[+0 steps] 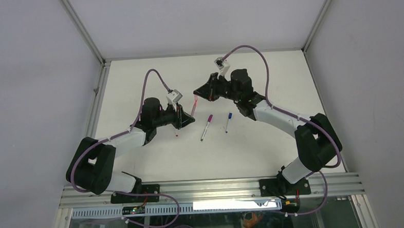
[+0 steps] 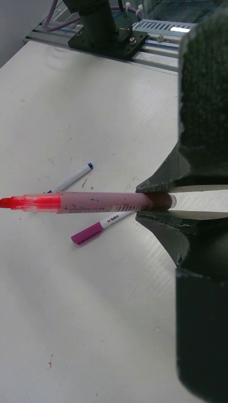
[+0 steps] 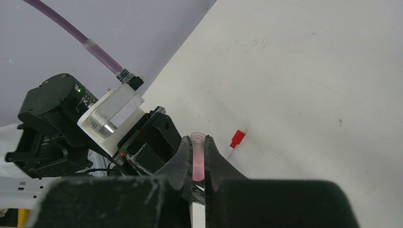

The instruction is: Insert the pens into the pen caps

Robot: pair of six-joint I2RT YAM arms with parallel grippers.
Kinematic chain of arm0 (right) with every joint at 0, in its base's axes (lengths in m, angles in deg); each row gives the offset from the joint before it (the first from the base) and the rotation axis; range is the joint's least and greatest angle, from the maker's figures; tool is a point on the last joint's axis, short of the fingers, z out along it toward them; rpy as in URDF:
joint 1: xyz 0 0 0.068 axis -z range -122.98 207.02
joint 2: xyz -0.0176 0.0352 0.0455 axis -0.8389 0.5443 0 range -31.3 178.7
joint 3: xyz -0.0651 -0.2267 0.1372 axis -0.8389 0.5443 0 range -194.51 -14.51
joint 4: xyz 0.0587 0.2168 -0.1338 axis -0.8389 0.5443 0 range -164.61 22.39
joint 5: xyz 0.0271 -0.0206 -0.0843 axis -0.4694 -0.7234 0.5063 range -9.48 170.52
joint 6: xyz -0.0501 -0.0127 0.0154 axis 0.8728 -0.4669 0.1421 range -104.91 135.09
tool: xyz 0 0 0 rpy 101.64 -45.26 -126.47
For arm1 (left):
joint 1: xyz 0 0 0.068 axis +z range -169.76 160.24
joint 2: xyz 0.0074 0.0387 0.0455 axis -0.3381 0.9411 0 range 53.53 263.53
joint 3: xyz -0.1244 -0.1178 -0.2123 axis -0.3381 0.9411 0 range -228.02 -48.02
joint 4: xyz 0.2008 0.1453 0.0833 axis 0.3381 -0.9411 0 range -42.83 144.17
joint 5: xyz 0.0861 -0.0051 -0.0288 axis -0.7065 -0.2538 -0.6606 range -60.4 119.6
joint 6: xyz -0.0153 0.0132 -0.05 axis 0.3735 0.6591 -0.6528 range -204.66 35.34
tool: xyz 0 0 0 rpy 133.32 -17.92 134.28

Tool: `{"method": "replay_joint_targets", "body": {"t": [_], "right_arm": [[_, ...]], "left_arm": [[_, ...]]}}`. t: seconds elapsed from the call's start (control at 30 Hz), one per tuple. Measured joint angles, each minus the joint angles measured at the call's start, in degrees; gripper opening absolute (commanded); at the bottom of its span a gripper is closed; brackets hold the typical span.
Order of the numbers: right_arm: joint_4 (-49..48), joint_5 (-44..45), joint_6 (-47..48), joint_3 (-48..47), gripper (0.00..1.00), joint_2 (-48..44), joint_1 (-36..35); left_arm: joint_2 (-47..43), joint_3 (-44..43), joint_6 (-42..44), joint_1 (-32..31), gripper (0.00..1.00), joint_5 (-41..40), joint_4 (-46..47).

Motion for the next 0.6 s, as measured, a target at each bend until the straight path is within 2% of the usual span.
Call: {"method": "replay_joint_targets", "body": {"t": [0.6], "right_arm": [[1.4, 10.3, 0.2, 1.0, 0.0, -0.3, -1.3]], "left_arm": [[-2.7, 2.4, -2.5, 2.2, 0.0, 1.9, 4.2]]}}
